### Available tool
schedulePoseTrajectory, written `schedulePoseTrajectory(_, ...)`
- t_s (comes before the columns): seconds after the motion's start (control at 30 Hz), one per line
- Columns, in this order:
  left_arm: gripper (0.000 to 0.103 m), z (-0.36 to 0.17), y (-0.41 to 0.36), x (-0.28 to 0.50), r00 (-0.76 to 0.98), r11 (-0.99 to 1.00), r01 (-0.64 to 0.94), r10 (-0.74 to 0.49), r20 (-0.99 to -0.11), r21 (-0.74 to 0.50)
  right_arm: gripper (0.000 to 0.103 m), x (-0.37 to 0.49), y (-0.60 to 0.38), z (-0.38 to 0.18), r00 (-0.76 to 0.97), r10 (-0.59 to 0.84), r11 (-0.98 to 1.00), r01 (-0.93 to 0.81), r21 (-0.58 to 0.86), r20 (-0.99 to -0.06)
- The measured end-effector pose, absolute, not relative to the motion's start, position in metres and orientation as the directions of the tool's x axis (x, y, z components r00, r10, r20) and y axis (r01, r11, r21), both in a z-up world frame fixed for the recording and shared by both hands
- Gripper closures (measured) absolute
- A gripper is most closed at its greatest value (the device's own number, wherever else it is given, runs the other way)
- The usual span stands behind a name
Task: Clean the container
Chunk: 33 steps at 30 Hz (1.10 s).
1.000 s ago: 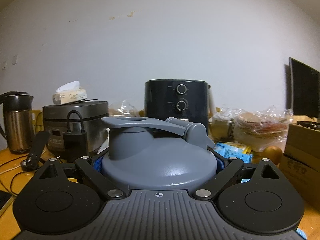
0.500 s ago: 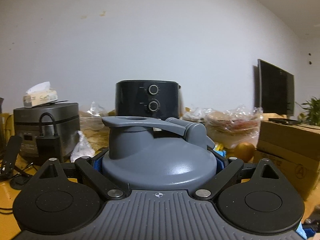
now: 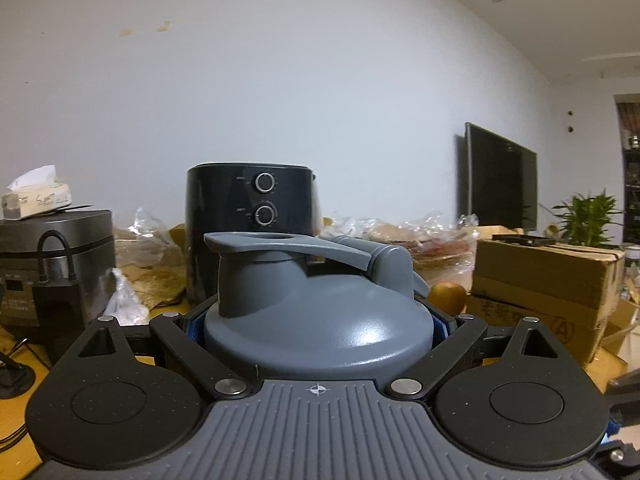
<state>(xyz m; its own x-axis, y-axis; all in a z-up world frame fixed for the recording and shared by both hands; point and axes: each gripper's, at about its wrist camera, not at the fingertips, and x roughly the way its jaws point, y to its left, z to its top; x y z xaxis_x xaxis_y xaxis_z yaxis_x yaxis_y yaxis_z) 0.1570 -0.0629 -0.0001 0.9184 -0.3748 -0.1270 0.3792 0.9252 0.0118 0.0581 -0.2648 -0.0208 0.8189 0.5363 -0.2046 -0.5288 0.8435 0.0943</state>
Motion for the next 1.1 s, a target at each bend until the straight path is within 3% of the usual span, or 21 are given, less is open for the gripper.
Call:
schedulePoseTrajectory(0.43, 0.008, -0.001, -0.038, 0.169, 0.795, 0.802, 0.597, -0.591, -0.139, 0.007, 0.091, 0.059, -0.262, -0.02, 0.812, 0.549, 0.836, -0.541, 0.098, -0.199)
schedulePoseTrajectory(1.1, 0.008, -0.001, -0.026, 0.186, 0.655, 0.663, 0.749, -0.738, -0.161, 0.009, 0.091, 0.061, -0.26, -0.02, 0.831, 0.519, 0.855, -0.505, 0.119, -0.202)
